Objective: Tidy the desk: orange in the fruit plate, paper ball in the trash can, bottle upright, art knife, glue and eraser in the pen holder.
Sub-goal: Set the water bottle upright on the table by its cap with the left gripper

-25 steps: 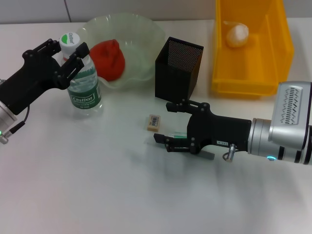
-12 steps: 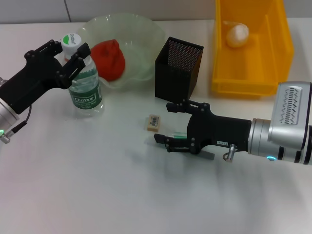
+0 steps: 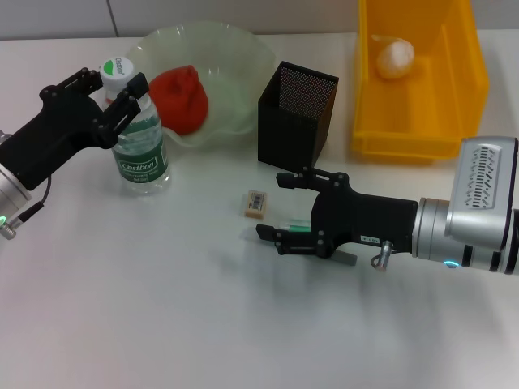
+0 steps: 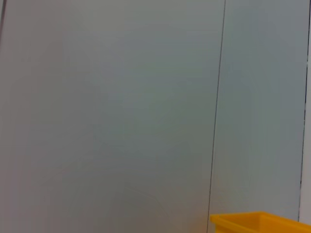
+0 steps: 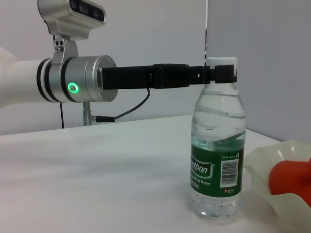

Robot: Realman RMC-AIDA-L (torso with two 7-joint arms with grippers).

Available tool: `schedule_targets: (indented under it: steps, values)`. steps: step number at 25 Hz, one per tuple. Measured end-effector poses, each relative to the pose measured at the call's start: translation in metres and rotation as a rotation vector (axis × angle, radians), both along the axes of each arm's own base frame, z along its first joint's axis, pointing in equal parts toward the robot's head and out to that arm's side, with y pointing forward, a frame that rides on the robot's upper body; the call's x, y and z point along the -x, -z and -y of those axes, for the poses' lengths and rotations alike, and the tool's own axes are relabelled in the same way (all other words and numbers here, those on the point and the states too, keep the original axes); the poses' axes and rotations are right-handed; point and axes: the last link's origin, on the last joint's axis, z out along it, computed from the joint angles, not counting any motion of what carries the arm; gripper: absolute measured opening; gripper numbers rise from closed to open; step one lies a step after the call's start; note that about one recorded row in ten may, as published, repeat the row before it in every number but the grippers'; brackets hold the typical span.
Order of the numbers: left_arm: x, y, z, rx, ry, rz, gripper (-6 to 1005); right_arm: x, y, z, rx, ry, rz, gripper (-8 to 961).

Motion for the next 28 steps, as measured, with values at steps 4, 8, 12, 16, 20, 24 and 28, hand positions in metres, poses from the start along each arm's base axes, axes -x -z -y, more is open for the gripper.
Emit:
schedule_targets:
  steps: [4, 8, 12, 16, 20, 24, 28]
  values:
    - [0.0002, 0.0002, 0.0003, 0.000, -0.001, 0.000, 517, 0.0000, -0.0001, -0.0001, 0.000, 0.000, 0.000, 840]
    - [0.0005, 0.0003, 0.0007, 0.000, -0.002, 0.001, 519, 0.0001, -0.0001, -0.0002, -0.001, 0.001, -0.001, 840]
    - [0.0004, 0.0003, 0.0009, 0.000, -0.001, 0.001, 521, 0.0001, -0.0002, -0.0003, -0.002, 0.001, -0.002, 840]
    - [0.0003, 0.0003, 0.0020, -0.002, 0.006, -0.002, 523, 0.0002, -0.0003, -0.0003, -0.002, 0.001, -0.002, 840]
    - [0.0006, 0.0001, 0.0025, -0.004, 0.008, -0.005, 525, 0.0005, -0.0004, 0.0000, -0.001, 0.000, -0.005, 839]
    - [0.0009, 0.0002, 0.0031, -0.004, 0.008, -0.005, 527, 0.0004, -0.0004, 0.0003, 0.000, 0.000, -0.006, 839]
    - [0.0012, 0.0006, 0.0038, -0.003, 0.006, -0.001, 529, 0.0000, -0.0005, 0.0009, 0.000, 0.001, -0.007, 839]
